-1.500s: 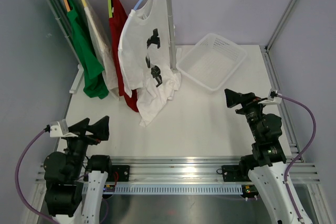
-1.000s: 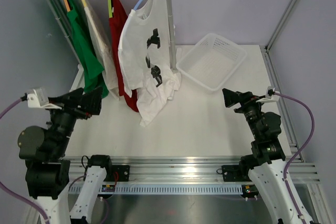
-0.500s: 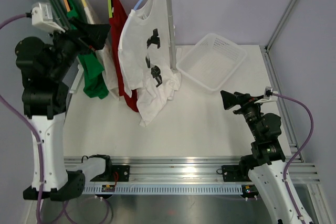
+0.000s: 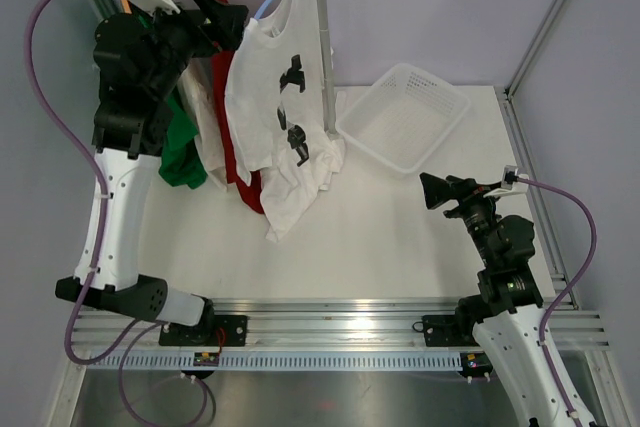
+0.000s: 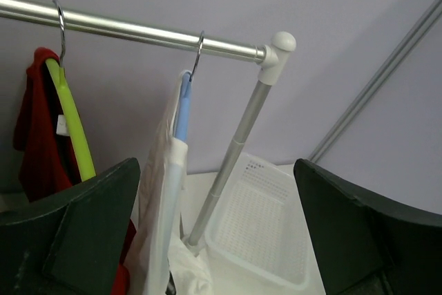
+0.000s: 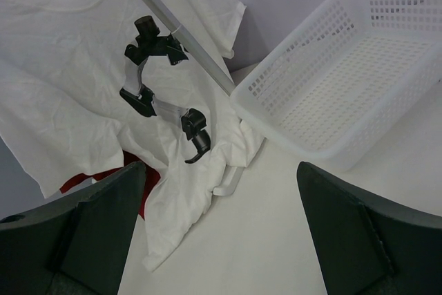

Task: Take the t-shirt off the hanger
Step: Grab a hanger with a tshirt on it with the left arm

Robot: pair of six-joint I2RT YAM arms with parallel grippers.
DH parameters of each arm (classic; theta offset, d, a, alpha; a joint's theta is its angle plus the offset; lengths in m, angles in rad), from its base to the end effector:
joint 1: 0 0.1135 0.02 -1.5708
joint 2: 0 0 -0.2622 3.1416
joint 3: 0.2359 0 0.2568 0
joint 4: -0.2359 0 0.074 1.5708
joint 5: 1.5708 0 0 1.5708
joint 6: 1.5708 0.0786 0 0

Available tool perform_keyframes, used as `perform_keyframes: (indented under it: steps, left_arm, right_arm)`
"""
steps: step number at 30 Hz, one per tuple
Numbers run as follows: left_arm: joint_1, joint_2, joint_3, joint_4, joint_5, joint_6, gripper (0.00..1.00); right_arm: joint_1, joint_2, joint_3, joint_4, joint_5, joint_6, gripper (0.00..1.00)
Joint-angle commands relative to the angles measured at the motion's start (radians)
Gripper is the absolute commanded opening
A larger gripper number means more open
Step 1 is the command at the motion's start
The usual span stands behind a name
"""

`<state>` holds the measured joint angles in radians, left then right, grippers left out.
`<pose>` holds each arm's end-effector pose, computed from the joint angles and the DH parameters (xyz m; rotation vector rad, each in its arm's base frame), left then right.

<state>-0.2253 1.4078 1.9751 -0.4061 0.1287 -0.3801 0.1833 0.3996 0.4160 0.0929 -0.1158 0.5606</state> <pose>0.2958 -0.0781 0.5814 -0.0025 1.4370 -0.5903 0.1737 0.0414 0.2962 0.1856 1.4883 0.6877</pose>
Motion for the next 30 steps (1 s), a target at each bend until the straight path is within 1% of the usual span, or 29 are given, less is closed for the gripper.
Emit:
perform_keyframes:
  steps: [1, 4, 5, 6, 7, 8, 11, 13, 16, 22, 24, 25, 30]
  left_arm:
    - [-0.005, 0.061, 0.030, 0.191, -0.054, 0.053, 0.97]
    - [-0.014, 0.158, 0.094, 0.242, -0.009, 0.079, 0.95]
    - [-0.020, 0.196, 0.187, 0.209, -0.011, 0.110, 0.95]
    - [-0.029, 0.262, 0.233, 0.185, -0.017, 0.124, 0.95]
    - [-0.031, 0.295, 0.284, 0.156, -0.023, 0.150, 0.95]
    - [-0.032, 0.315, 0.322, 0.162, -0.044, 0.156, 0.95]
    - [-0.032, 0.342, 0.303, 0.233, -0.096, 0.167, 0.95]
    - [-0.032, 0.361, 0.294, 0.262, -0.107, 0.170, 0.92]
    - [-0.032, 0.413, 0.337, 0.266, -0.095, 0.165, 0.88]
    - [-0.036, 0.441, 0.288, 0.345, -0.098, 0.155, 0.85]
    - [-0.036, 0.466, 0.300, 0.348, -0.103, 0.152, 0.81]
    - [-0.036, 0.476, 0.324, 0.337, -0.112, 0.144, 0.75]
    - [-0.040, 0.513, 0.346, 0.362, -0.110, 0.133, 0.70]
  right_arm:
    - [0.005, -0.001, -0.003, 0.034, 0.018, -0.022, 0.99]
    - [0.005, -0.001, -0.006, 0.034, 0.027, -0.024, 0.99]
    - [0.005, 0.001, -0.008, 0.039, 0.028, -0.025, 0.99]
    - [0.005, 0.002, -0.008, 0.041, 0.028, -0.025, 1.00]
    - [0.005, 0.004, -0.009, 0.042, 0.028, -0.024, 1.00]
    - [0.005, 0.010, -0.009, 0.045, 0.028, -0.025, 0.99]
    - [0.005, 0.021, -0.009, 0.048, 0.025, -0.024, 0.99]
    - [0.005, 0.024, -0.009, 0.050, 0.024, -0.024, 0.99]
    - [0.005, 0.028, -0.010, 0.051, 0.022, -0.025, 1.00]
    - [0.005, 0.028, -0.009, 0.048, 0.027, -0.027, 0.99]
    - [0.005, 0.028, -0.009, 0.050, 0.027, -0.027, 1.00]
    - [0.005, 0.028, -0.009, 0.050, 0.025, -0.028, 0.99]
    - [0.005, 0.028, -0.010, 0.048, 0.027, -0.028, 1.00]
